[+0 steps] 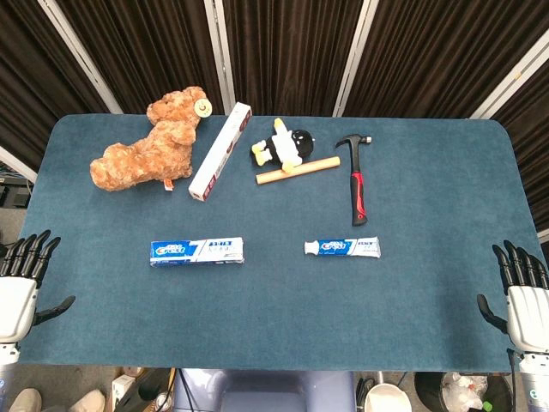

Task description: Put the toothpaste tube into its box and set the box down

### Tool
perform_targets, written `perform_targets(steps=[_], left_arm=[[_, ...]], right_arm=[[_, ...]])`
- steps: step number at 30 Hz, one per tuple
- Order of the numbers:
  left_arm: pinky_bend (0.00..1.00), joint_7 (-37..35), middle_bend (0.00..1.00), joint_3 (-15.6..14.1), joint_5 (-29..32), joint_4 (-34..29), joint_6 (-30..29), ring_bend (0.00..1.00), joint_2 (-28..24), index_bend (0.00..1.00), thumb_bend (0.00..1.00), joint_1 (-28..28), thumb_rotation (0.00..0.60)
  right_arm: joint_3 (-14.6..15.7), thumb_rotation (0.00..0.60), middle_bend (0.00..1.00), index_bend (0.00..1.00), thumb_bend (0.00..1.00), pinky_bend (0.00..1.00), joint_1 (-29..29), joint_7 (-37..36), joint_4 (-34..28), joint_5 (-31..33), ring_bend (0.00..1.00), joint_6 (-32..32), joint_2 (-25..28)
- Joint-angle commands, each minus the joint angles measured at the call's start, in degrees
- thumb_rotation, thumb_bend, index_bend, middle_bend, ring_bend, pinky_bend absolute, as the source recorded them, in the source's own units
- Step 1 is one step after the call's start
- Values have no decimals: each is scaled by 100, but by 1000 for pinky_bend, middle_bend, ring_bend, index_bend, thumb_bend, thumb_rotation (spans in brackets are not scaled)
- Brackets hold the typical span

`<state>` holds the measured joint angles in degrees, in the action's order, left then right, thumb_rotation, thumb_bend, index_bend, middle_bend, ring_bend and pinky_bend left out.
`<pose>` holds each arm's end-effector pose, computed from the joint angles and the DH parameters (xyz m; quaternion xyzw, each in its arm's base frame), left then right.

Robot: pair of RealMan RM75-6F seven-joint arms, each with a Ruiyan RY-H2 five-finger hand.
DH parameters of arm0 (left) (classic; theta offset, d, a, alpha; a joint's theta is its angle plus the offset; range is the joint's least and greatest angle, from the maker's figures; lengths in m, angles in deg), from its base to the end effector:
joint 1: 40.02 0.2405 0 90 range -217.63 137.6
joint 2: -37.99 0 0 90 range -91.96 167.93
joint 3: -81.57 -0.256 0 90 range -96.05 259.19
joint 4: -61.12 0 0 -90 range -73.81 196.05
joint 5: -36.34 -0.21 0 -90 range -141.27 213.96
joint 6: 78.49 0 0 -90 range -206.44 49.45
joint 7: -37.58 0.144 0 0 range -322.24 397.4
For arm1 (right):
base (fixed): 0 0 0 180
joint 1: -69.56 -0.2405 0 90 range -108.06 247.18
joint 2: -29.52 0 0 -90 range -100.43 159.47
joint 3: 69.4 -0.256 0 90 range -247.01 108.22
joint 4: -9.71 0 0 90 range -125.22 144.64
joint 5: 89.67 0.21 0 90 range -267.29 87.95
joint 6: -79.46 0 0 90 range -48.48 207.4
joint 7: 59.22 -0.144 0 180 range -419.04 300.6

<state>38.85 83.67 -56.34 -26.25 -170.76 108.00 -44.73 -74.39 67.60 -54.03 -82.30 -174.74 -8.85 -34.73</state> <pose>-0.2976 0.1762 0.1419 -0.6041 -0.3295 -0.4406 0.5765 -0.3167 -0.1725 0.1725 0.5778 -0.3511 0.3707 0.6368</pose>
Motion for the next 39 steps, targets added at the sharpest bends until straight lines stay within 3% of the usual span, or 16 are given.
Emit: perform_targets(steps=[1,18,21,26,29,33,39], left_arm=[[0,-2,0,3,8,-1,7,0,-1,0,91,-2,600],[10,228,0,-50,173,-232,377,0,-87,0,91,-85,600],[87,239,7,-23,251,-385,528,26,-136,0,91,-154,600],[269,641,162,204,449,-792,930,176,-246,51,137,-469,600],[304,1081,222,478,918,-1292,1504,229,-296,68,140,-837,600],[299,1988,226,823,1856,-1795,2286,233,-293,79,140,-1369,600],[256,3349,226,1202,3298,-1880,2829,229,65,112,156,-2106,600]], right_arm=[[4,600,0,0,359,97,2,4,2,-12,0,-6,3],[9,600,0,0,359,97,34,-41,-16,0,0,-37,29],[13,600,0,0,359,97,34,-63,-4,11,0,-18,31],[16,600,0,0,359,96,26,-83,-13,-28,0,-28,29],[16,600,0,0,360,96,6,-70,-31,-46,0,-8,16],[8,600,0,0,360,97,-10,-85,-27,-51,0,4,8],[-3,600,0,0,359,97,-12,-226,-10,-15,0,32,35]])
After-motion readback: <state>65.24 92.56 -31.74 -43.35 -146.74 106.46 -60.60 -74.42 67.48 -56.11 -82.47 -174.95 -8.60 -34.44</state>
